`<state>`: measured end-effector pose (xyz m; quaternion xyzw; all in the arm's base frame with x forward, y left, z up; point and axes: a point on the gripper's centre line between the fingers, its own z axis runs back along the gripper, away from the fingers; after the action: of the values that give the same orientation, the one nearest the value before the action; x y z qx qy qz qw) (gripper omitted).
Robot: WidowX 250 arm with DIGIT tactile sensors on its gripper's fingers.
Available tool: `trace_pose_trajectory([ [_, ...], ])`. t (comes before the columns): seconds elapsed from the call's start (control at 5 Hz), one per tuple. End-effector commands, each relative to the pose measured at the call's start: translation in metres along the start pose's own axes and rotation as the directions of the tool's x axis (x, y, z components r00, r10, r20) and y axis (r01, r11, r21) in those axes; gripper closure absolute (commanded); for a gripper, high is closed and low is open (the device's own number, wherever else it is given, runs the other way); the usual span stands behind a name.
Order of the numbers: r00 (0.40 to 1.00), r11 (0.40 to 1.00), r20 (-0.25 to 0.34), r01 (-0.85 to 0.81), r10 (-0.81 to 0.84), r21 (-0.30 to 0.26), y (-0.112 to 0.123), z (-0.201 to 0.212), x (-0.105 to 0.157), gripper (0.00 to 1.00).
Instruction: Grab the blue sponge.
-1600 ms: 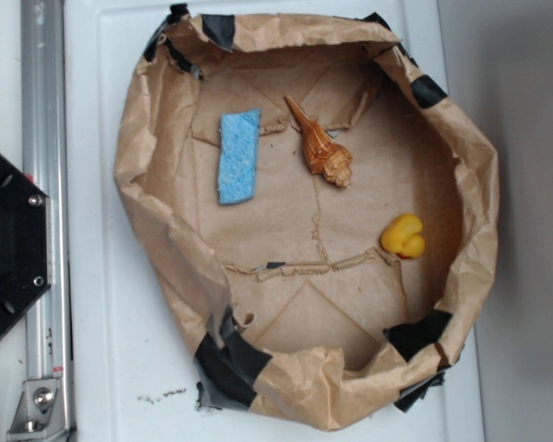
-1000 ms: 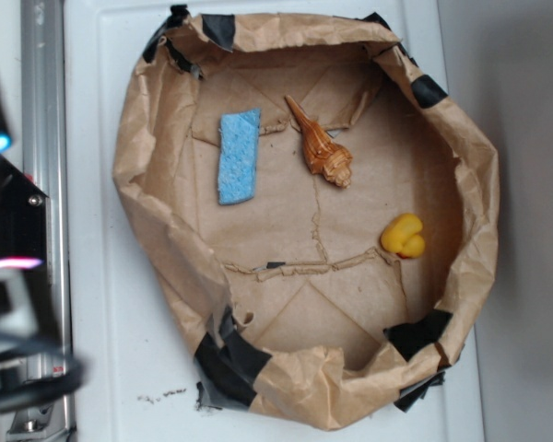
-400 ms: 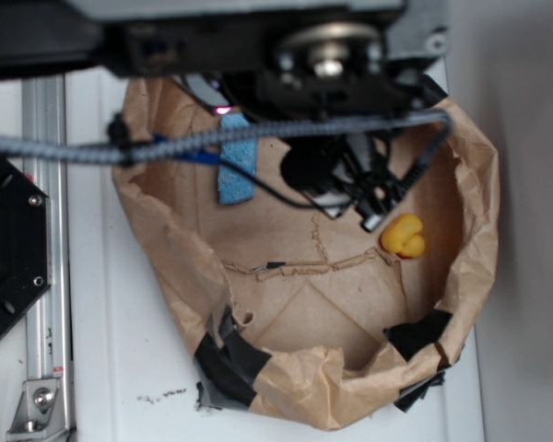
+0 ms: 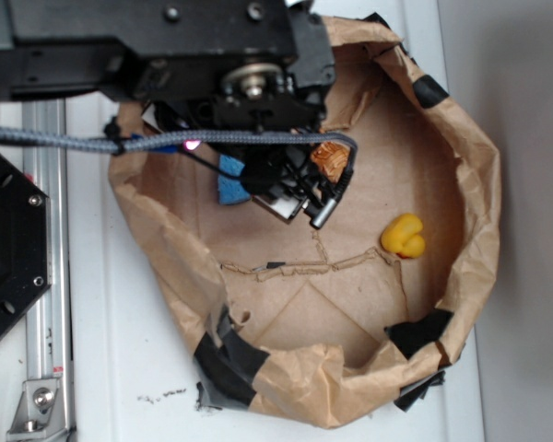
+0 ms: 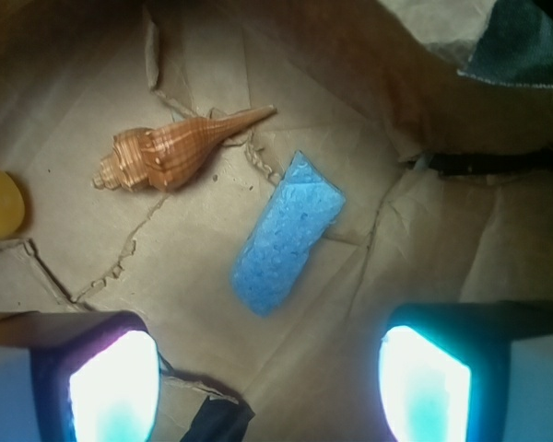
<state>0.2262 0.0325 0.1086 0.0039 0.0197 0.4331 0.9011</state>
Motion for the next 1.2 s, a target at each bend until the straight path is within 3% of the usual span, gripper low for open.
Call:
trace_pose_trajectory([
  [0.0,0.999,0.999,0.028,-0.024,0.025,-0.027,0.011,0.004,0.007,0.00],
  [0.2,0.999,0.999,0.028,-0.024,0.025,-0.027,0.011,0.004,0.007,0.00],
  [0.4,0.995,0.996,0.088,-0.047,0.053,-0.073,0.000,-0.004,0.020,0.00],
  [0.6,0.990,0.997,0.136,-0.009,0.020,-0.079,-0.014,-0.008,0.029,0.00],
  [0.8,0.993,0.999,0.121,0.011,-0.005,-0.046,-0.016,-0.021,0.020,0.00],
  [1.0,0.994,1.000,0.107,-0.002,0.003,-0.009,0.009,-0.034,0.003,0.00],
])
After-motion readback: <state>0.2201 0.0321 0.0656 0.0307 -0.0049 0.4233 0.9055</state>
